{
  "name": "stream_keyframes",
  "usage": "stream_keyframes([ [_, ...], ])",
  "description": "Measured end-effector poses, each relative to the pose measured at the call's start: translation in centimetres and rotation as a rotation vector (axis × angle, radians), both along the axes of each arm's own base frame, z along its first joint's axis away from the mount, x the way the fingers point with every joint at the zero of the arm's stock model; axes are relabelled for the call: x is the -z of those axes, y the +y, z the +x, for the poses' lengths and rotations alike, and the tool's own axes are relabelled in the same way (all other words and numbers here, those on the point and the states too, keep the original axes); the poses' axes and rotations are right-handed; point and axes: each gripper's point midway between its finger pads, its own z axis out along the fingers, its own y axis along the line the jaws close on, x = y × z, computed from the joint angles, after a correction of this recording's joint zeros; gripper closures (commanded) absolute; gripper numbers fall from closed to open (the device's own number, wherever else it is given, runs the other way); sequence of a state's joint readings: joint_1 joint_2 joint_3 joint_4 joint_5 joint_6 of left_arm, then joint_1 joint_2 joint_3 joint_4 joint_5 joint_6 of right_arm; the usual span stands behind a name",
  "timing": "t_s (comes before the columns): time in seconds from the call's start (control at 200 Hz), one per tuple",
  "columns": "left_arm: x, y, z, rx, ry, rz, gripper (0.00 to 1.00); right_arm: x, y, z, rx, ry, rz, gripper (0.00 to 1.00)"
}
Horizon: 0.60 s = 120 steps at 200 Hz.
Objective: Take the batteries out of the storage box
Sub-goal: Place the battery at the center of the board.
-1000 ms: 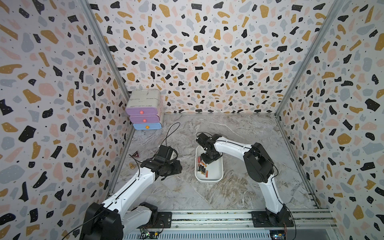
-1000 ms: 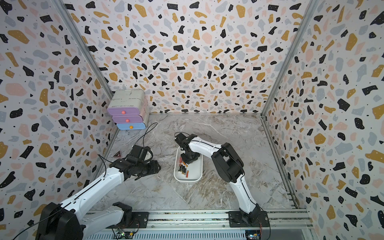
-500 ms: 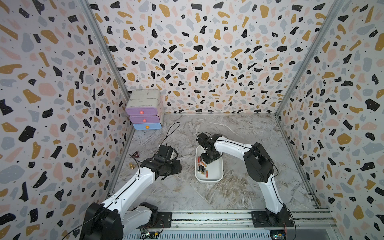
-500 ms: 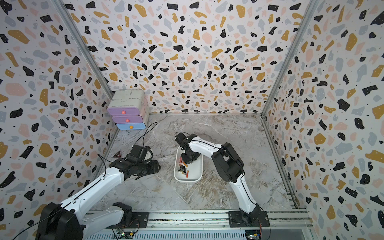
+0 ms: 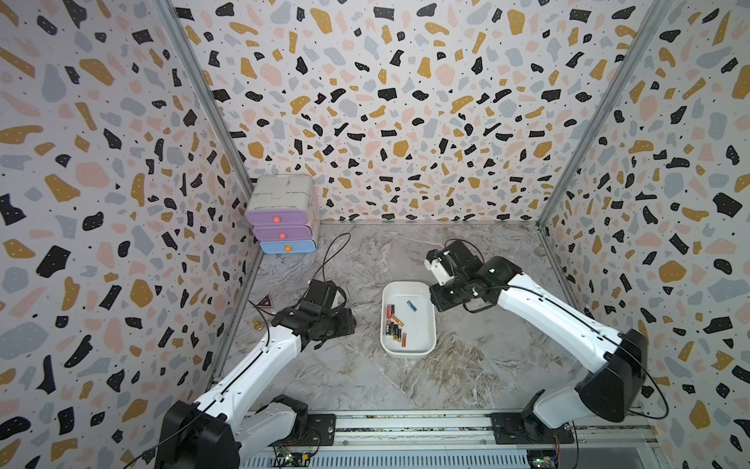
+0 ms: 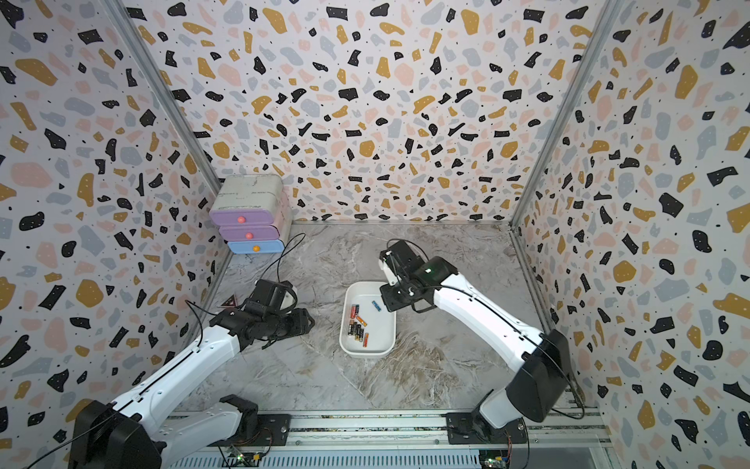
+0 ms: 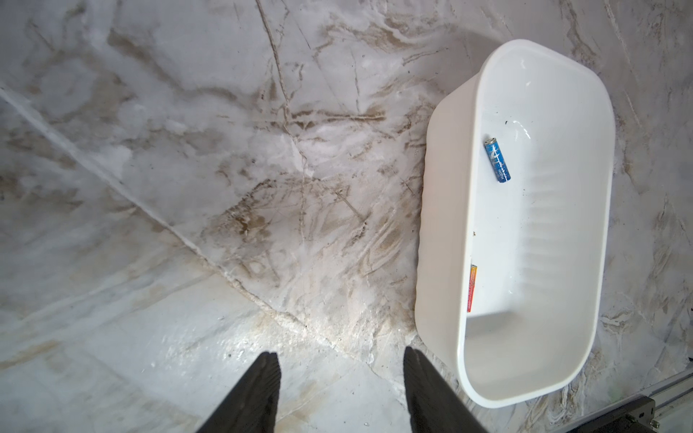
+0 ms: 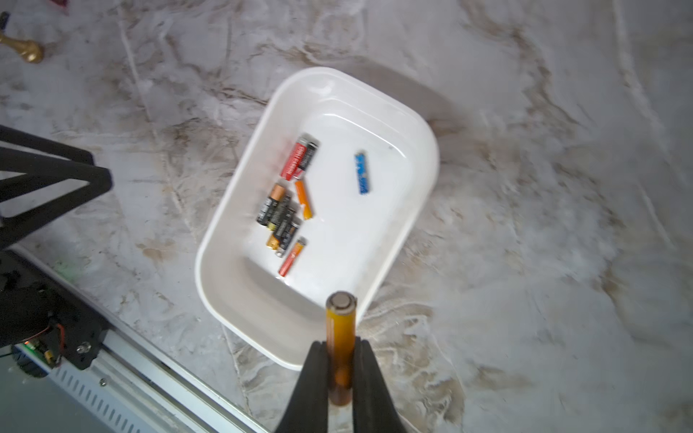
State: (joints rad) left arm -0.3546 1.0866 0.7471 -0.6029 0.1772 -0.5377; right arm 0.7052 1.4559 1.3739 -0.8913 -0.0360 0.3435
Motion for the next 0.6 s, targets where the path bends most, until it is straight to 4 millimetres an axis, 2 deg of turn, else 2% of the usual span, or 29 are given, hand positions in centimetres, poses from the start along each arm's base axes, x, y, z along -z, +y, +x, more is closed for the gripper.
stream_keyframes([
  [0.055, -0.1, 0.0, 0.0, 0.000, -0.002, -0.001, 0.43, 1.5, -2.9, 0.0, 0.065, 0.025, -0.037, 1.00],
  [0.145, -0.1, 0.0, 0.0, 0.000, -0.003, -0.002, 0.43, 6.3, -7.3, -0.4, 0.167, 0.124, -0.153, 1.00],
  [0.225, -0.2, 0.0, 0.0, 0.000, -0.004, -0.002, 0.43, 10.5, -9.5, -1.4, 0.202, 0.233, -0.249, 1.00],
  [0.285, -0.2, 0.0, 0.0, 0.000, -0.004, -0.002, 0.43, 12.8, -9.9, -2.1, 0.200, 0.294, -0.294, 1.00],
  [0.36, -0.2, 0.0, 0.0, 0.000, -0.005, -0.002, 0.43, 14.4, -9.7, -2.0, 0.203, 0.325, -0.314, 1.00],
  [0.601, 0.0, 0.0, 0.1, -0.001, -0.002, -0.003, 0.43, 17.1, -8.2, 1.9, 0.231, 0.289, -0.329, 1.00],
])
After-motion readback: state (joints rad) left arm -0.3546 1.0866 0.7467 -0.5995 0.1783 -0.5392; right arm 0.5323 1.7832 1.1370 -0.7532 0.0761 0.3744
